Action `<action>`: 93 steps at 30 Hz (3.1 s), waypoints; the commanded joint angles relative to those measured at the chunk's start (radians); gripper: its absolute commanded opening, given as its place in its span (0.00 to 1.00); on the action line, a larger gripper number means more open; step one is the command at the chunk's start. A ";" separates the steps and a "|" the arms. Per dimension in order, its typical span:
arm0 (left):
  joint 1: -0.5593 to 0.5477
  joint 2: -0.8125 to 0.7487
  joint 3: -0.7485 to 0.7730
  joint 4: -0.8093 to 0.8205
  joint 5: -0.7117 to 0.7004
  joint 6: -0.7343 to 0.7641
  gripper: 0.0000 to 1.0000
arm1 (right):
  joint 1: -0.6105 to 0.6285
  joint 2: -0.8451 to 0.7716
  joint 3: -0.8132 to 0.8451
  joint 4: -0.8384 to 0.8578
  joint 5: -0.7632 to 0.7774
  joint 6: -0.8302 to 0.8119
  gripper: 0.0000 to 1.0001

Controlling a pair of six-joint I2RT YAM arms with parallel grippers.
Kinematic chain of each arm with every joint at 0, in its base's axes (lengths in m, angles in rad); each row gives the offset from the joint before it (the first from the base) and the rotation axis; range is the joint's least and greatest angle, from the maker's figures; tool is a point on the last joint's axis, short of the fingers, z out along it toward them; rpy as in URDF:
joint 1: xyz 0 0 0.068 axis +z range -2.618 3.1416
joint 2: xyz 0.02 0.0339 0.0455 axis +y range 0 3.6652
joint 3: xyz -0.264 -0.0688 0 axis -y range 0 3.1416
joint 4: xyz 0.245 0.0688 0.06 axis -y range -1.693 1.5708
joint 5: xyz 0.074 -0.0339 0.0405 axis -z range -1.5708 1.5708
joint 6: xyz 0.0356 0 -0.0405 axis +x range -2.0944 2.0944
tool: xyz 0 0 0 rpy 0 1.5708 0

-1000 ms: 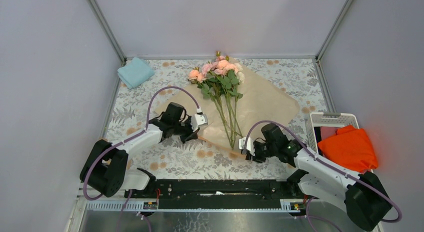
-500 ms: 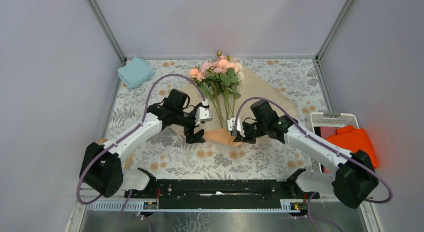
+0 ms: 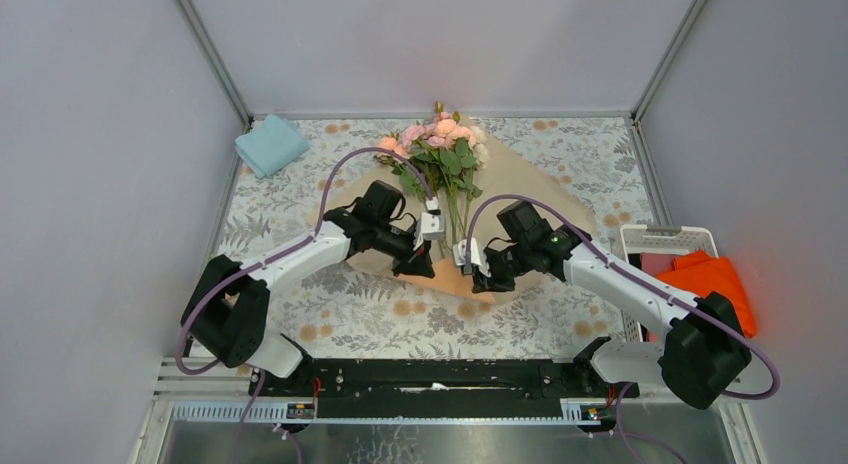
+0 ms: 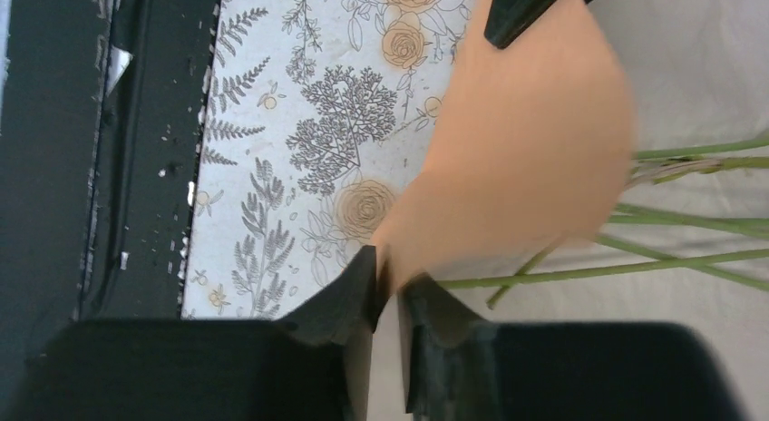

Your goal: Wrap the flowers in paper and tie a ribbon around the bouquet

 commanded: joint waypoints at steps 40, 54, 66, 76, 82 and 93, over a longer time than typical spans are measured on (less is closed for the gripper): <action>0.342 0.145 -0.051 0.240 -0.143 -0.419 0.55 | -0.017 0.255 -0.183 0.827 0.138 1.081 0.00; 0.380 0.172 -0.041 -0.097 -0.142 -0.040 0.76 | -0.157 0.354 -0.096 0.670 0.022 1.216 0.00; 0.312 0.136 -0.093 -0.096 -0.168 -0.026 0.65 | -0.256 0.374 -0.053 0.460 0.032 1.170 0.00; 0.334 0.271 -0.016 -0.065 -0.283 -0.186 0.00 | -0.305 0.433 -0.001 0.412 0.095 1.190 0.00; 0.342 0.294 -0.004 -0.062 -0.359 -0.231 0.00 | -0.306 0.466 0.024 0.388 0.155 1.185 0.00; 0.223 0.034 0.122 -0.209 -0.525 -0.193 0.61 | -0.305 0.478 0.068 0.323 0.128 1.195 0.03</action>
